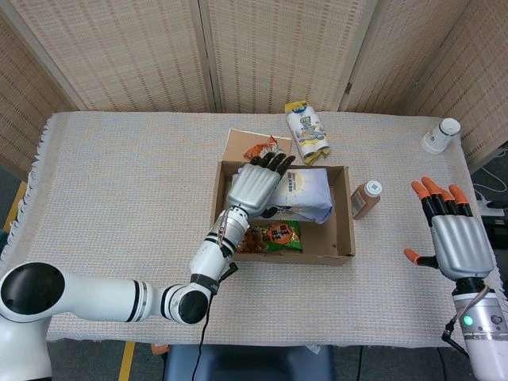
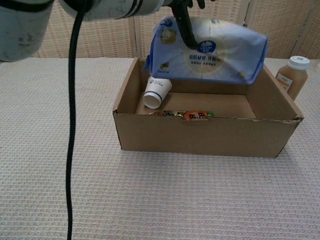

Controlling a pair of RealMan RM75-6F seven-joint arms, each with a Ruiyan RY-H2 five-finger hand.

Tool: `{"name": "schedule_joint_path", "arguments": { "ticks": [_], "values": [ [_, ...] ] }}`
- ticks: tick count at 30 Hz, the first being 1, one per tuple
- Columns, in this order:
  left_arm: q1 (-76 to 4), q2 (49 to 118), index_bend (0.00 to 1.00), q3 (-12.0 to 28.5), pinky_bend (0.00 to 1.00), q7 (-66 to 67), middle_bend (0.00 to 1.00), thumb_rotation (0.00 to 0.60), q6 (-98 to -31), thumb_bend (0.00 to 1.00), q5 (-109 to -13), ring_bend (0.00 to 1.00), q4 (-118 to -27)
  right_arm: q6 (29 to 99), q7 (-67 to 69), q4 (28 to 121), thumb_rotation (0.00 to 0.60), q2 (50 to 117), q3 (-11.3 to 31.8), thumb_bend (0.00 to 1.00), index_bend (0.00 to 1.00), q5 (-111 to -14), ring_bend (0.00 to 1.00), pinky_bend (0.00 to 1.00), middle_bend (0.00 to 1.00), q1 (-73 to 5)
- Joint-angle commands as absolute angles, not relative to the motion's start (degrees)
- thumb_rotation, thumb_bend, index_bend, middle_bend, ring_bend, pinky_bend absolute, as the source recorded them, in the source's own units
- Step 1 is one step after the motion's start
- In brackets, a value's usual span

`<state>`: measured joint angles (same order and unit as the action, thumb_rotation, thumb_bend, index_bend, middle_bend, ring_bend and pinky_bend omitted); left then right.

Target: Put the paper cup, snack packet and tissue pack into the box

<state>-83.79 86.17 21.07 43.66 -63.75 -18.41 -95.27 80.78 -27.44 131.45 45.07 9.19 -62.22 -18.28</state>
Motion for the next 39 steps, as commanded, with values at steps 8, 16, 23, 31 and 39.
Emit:
{"name": "schedule_joint_path", "arguments": {
  "ticks": [8,16,23,31,39],
  "values": [
    [-78.8,77.9,0.0,19.7,0.03,44.4,0.0,0.6,-68.0,0.16,-20.1,0.0,-101.5,80.8,-27.6,131.5,0.6,45.3,9.1,0.04,0.07,-62.3,0.0,0.0,0.0,-18.2],
    [-61.3,60.6,0.0,11.6,0.07,32.7,0.0,0.6,-74.8,0.2,-39.6,0.0,-110.1,80.0,-28.7,131.5,0.6,46.0,8.6,0.04,0.07,-61.8,0.0,0.0,0.0,-18.6],
    [-44.1,47.4,0.0,2.1,0.23,8.6,0.0,0.6,-72.4,0.2,-62.7,0.0,-109.8,80.5,-28.8,132.0,0.6,46.0,8.7,0.04,0.07,-62.1,0.0,0.0,0.0,-18.5],
    [-29.5,48.4,0.0,-6.8,0.19,9.3,0.02,0.6,-80.9,0.19,-77.6,0.0,-108.7,79.9,-29.4,132.4,0.6,46.4,8.1,0.04,0.07,-63.0,0.0,0.0,0.0,-18.6],
    [-23.0,53.8,0.0,-6.7,0.17,15.7,0.02,0.6,-85.2,0.19,-79.8,0.0,-109.3,80.0,-30.2,132.6,0.6,46.9,7.5,0.04,0.07,-63.9,0.0,0.0,0.0,-18.5]
  ]
}}
